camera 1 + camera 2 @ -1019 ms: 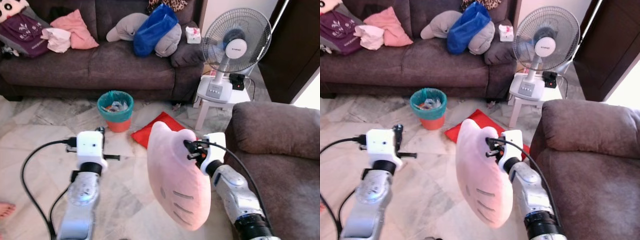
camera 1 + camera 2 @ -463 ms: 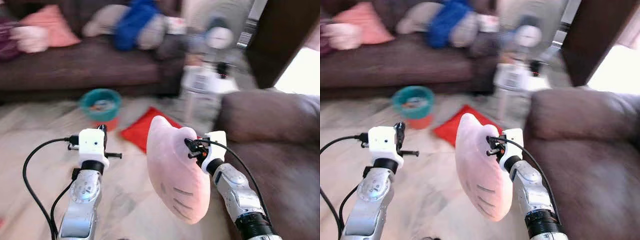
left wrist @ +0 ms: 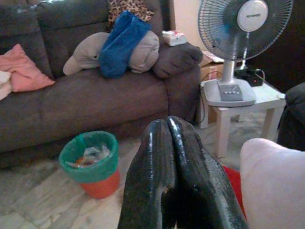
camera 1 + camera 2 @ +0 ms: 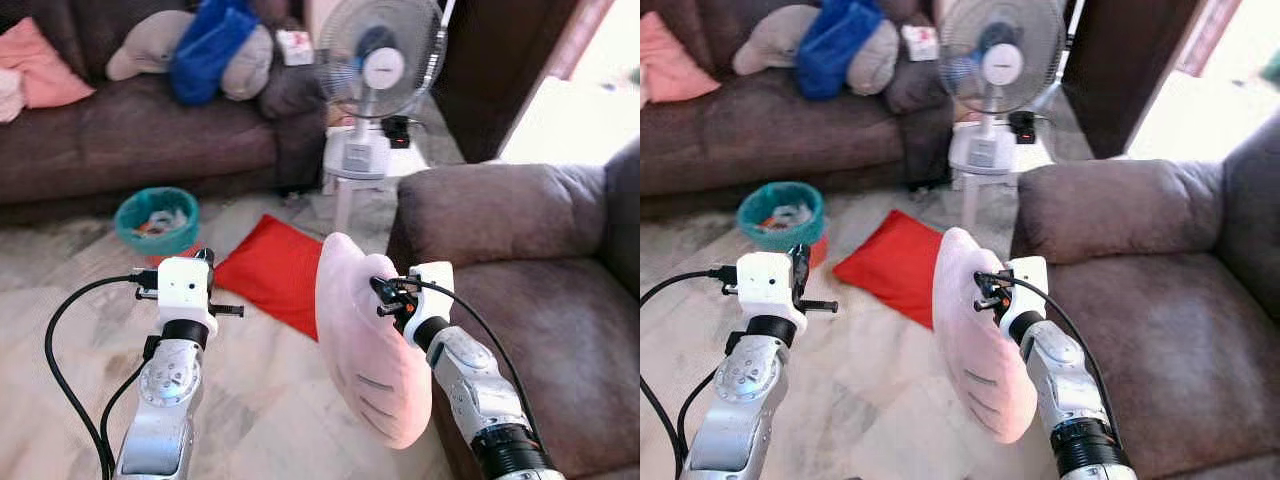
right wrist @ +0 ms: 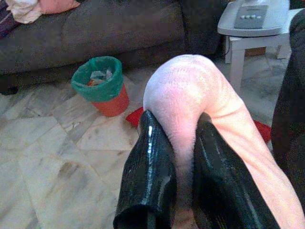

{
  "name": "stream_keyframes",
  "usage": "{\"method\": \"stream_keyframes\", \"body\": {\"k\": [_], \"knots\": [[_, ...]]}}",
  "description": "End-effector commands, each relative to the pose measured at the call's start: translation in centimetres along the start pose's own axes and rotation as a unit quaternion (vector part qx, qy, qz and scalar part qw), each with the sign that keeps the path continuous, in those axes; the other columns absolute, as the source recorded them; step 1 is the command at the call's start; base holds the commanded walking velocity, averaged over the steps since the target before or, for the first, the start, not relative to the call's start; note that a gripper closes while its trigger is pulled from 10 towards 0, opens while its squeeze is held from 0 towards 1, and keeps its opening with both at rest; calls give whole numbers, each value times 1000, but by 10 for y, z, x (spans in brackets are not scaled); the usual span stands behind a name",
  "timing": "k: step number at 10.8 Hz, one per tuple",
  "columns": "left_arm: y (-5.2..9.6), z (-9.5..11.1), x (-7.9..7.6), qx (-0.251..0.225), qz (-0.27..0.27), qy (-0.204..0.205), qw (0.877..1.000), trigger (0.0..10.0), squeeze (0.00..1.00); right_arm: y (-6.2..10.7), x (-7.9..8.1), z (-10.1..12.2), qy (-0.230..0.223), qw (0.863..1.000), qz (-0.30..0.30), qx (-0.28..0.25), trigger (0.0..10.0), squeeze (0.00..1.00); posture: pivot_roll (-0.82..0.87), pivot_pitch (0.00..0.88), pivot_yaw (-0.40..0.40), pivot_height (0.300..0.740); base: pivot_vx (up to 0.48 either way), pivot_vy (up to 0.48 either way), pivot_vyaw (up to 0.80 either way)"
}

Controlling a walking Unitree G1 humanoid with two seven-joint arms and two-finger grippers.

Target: Move the pillow to the sofa from floor

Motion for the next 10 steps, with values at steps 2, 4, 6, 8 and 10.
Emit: {"method": "stream_keyframes", "body": {"k": [2,4,6,8,10], "knots": [[-1,5,-2,-8,-4,1,1000,10000,0,-4,10,29,15,998,17,-50,10000,0,81,99,-49,740,0,0,-681],[0,4,-7,-7,-12,5,1000,10000,0,-4,9,29,14,999,14,-49,10000,0,80,105,-51,740,0,0,-675],[0,5,-4,-9,-5,0,1000,10000,0,-4,8,30,15,999,12,-51,10000,0,78,108,-51,740,0,0,-675],[0,6,-2,-12,-2,-12,1000,10000,0,-4,7,31,17,998,11,-51,10000,0,77,108,-51,740,0,0,-675],[0,4,-3,-6,1,11,1000,10000,0,-5,7,31,17,998,10,-51,10000,0,76,107,-54,740,0,0,-672]]}}
Point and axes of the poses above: a point about 5 cm out from each wrist's last joint towards the gripper, its own y axis pointing back from the gripper into the wrist, its own z axis along the axis of the wrist's last joint, x = y × z, the point moved 6 cm from there along -y, pointing out of the wrist towards the gripper, and after that the axes turned 6 degrees about -y, right-handed, at the moved point
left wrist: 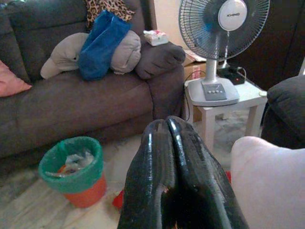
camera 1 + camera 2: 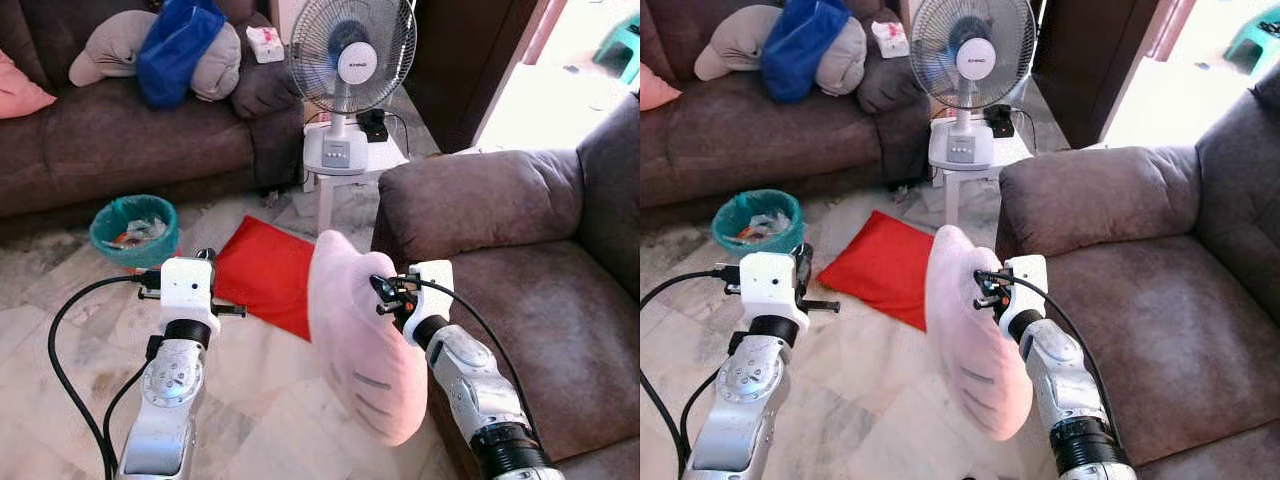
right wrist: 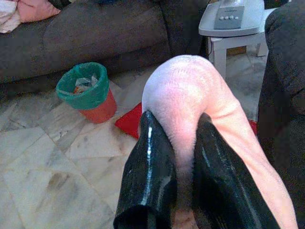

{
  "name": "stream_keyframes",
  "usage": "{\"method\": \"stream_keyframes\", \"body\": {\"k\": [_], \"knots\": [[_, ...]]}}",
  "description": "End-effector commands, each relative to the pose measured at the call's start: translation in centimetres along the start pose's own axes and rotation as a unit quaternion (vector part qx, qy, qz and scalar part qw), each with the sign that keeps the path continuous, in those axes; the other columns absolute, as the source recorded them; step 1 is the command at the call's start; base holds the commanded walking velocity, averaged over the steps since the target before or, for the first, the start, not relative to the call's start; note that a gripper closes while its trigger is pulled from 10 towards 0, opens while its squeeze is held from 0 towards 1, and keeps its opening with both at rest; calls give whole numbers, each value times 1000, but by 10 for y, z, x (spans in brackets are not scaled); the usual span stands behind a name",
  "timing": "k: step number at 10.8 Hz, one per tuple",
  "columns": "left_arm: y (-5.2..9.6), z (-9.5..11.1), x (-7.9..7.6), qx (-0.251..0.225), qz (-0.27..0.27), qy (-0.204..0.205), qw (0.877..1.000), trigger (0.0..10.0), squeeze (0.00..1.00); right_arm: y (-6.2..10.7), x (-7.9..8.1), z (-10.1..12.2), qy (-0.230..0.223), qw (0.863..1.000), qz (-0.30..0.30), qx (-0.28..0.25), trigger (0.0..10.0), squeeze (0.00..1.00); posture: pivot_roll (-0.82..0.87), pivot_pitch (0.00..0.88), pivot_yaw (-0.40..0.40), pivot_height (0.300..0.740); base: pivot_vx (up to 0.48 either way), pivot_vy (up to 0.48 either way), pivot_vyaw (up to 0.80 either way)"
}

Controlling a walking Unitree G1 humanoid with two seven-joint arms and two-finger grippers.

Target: Move the pillow to the sofa from floor

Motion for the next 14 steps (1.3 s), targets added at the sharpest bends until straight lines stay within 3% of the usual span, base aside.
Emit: {"method": "stream_keyframes", "body": {"k": [1,3,14], "knots": [[0,2,2,-2,5,11,1000,10000,0,-3,6,29,16,999,12,-49,10000,0,76,108,-54,740,0,480,-675],[0,4,2,-8,3,-5,1000,10000,0,-3,5,29,15,999,9,-49,10000,0,75,110,-53,740,0,0,-672],[-1,4,2,-9,2,-6,1000,10000,0,-4,6,26,16,999,12,-47,10000,0,79,88,-50,740,0,0,-663]]}}
Point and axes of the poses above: a point about 5 cm out from each wrist's last joint towards the gripper, its own y axis pointing back from the gripper into the wrist, its own z axis along the axis of the wrist's last joint, x = y × z, the point moved 6 cm from there along -y, pointing out of the wrist towards the gripper, and after that the axes turned 6 degrees about -y, right-handed, at the moved point
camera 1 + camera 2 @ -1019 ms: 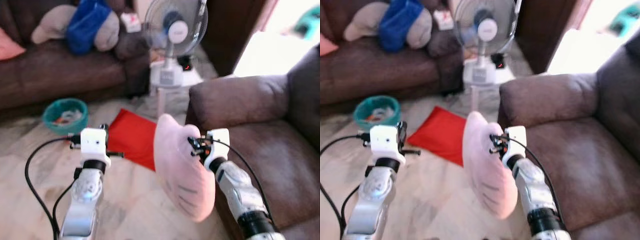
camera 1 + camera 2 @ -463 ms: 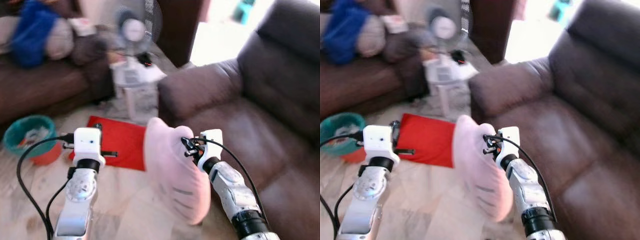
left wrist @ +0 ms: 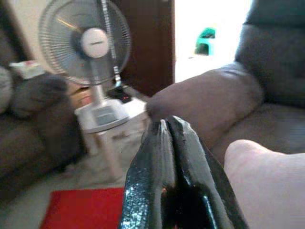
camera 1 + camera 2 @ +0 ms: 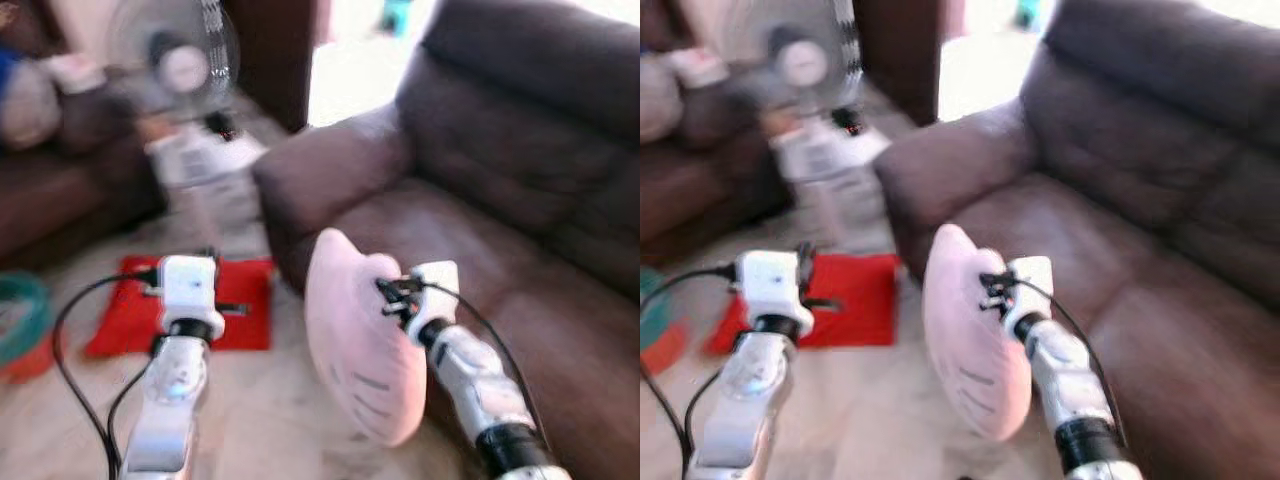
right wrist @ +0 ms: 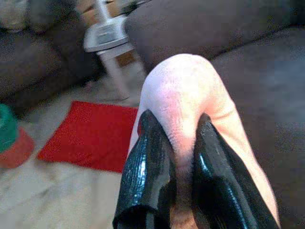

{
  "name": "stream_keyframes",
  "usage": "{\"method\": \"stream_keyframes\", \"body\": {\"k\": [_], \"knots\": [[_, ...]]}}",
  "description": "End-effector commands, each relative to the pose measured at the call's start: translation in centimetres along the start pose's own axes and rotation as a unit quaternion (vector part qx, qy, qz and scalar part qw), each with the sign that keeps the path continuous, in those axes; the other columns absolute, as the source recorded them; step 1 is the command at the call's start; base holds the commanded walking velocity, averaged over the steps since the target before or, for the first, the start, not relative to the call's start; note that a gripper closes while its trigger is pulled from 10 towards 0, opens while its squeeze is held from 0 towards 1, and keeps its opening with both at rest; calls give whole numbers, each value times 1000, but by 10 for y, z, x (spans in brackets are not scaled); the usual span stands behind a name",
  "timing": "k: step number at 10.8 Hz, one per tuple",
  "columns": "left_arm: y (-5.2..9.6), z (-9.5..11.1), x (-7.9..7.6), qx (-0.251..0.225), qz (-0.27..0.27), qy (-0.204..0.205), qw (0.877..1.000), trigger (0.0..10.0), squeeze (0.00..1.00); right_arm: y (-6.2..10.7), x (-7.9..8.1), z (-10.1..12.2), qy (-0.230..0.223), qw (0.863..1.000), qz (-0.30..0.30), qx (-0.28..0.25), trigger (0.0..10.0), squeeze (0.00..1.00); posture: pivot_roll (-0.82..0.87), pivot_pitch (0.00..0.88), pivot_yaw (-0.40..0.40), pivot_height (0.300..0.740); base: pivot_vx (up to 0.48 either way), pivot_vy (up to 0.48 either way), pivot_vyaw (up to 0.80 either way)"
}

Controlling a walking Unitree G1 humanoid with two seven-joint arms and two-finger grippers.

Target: Move the pillow to the sofa from floor

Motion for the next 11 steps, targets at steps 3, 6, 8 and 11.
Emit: {"method": "stream_keyframes", "body": {"k": [3,6,8,11], "knots": [[1,1,5,-2,6,-2,1000,10000,0,-5,14,31,16,998,23,-55,10000,0,77,99,-53,740,0,0,-656],[1,1,5,-2,7,-3,1000,10000,0,-4,13,31,16,998,22,-55,10000,0,75,106,-54,740,0,0,-658],[0,1,5,-2,7,-3,1000,10000,0,-5,14,32,17,998,24,-55,10000,0,75,106,-55,740,0,0,-656],[1,0,5,1,6,-4,1000,10000,0,-5,15,32,16,998,25,-55,10000,0,77,110,-55,740,0,0,-638]]}}
Point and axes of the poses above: a point about 5 cm out from each wrist's last joint towards the gripper, its own y axis pointing back from the gripper into the wrist, its own z axis along the axis of the wrist's last joint, x = y × z, the point moved 6 cm from there along -y, pointing out of the wrist towards the gripper, and after that the axes turned 6 degrees about -y, right-handed, at the moved point
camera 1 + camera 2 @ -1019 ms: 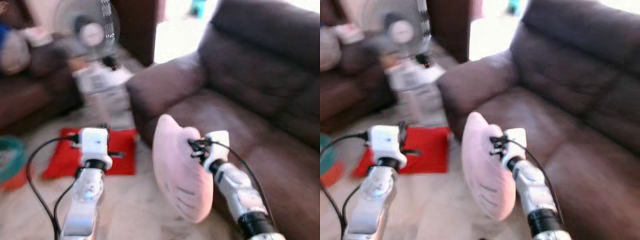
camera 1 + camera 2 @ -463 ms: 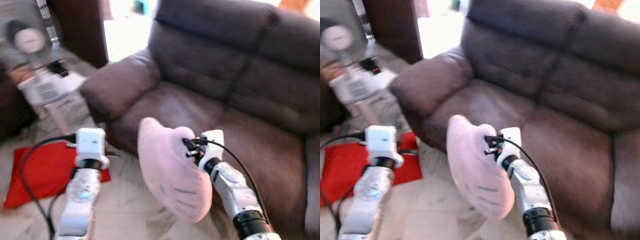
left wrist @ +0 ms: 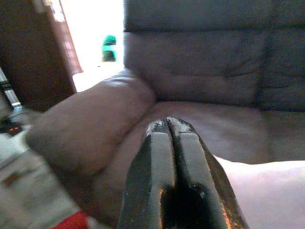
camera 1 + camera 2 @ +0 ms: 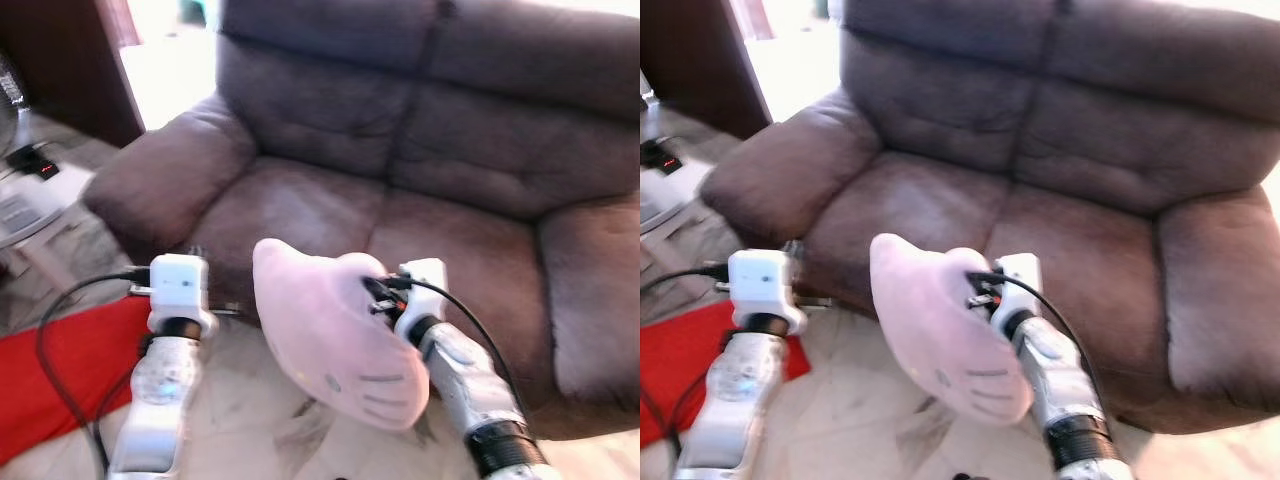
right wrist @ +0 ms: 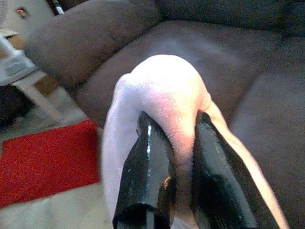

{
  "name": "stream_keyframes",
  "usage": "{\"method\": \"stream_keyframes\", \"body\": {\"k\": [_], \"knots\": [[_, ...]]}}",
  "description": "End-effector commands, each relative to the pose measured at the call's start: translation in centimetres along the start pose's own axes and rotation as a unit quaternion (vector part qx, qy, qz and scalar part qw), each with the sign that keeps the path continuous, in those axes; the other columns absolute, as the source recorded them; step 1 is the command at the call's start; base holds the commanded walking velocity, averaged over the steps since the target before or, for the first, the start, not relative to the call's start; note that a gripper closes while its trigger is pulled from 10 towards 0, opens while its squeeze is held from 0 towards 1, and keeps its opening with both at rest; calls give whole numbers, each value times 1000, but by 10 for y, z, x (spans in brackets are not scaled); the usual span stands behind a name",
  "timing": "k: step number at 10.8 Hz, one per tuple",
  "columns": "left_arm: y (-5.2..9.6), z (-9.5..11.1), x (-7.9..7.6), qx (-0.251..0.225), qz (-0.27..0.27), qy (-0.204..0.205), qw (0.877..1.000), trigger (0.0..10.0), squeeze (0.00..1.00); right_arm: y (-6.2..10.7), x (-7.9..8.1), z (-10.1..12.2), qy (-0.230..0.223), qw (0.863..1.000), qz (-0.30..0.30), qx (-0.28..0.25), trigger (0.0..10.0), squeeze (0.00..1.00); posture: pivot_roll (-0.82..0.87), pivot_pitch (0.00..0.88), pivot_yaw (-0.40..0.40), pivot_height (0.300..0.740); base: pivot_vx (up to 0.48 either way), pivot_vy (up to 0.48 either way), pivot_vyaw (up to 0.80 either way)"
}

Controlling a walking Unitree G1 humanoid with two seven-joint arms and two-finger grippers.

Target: Move the pillow to the sofa from floor

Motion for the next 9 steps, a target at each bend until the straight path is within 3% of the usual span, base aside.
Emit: {"method": "stream_keyframes", "body": {"k": [1,4,6,7,9], "knots": [[0,0,4,0,4,-5,1000,10000,0,-3,8,32,11,998,14,-57,10000,0,75,111,-54,740,0,0,-600],[0,-3,2,8,0,2,1000,10000,0,-2,6,34,10,998,9,-65,10000,0,75,112,-54,740,0,0,-188],[0,-14,8,35,14,6,999,10000,0,-2,6,34,11,998,9,-65,10000,0,76,113,-53,740,0,0,0],[-2,-15,16,40,33,25,998,10000,0,-3,6,35,12,998,11,-65,10000,0,76,113,-53,740,0,0,0],[-3,-13,17,37,31,22,999,10000,0,-3,9,33,13,998,24,-59,10000,0,78,104,-51,740,0,0,0]]}}
Point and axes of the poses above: a point about 5 cm out from each wrist's last joint towards the gripper, its own y axis pointing back from the gripper into the wrist, its own z axis along the axis of the wrist's last joint, x = y × z, the point moved 6 cm from there along -y, pointing out of the wrist towards the gripper, and after that the axes turned 6 degrees about -y, right-handed, at the moved point
